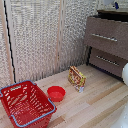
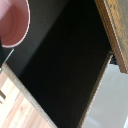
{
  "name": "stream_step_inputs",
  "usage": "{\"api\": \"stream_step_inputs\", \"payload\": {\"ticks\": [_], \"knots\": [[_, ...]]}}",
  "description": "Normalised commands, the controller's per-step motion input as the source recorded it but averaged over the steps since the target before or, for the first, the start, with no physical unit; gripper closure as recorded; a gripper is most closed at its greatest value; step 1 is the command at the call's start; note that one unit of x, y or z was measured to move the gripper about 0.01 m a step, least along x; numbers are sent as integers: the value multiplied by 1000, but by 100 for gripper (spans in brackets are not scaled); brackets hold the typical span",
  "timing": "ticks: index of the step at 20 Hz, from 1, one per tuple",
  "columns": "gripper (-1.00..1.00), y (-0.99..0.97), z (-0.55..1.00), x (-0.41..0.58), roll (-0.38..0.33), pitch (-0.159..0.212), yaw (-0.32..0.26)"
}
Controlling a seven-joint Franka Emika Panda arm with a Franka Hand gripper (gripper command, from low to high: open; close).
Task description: Compassionately, move the pinch receptors towards pink recepticle. Embrace the recepticle delicately and rise accordingly. Progress forward guided by applied tension and move towards the highest section of the storage unit. Place the recepticle delicately and shut the storage unit.
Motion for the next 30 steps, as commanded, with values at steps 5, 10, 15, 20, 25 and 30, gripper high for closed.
{"api": "stream_step_inputs", "payload": {"ticks": [5,10,15,20,25,30], "knots": [[-100,279,-327,0,-342,157,112],[-100,277,-323,0,-342,159,112],[-100,278,-330,0,-341,157,112],[-100,299,-395,93,-349,118,110],[-100,258,-467,298,-354,54,123],[-100,184,-461,314,-353,48,145]]}}
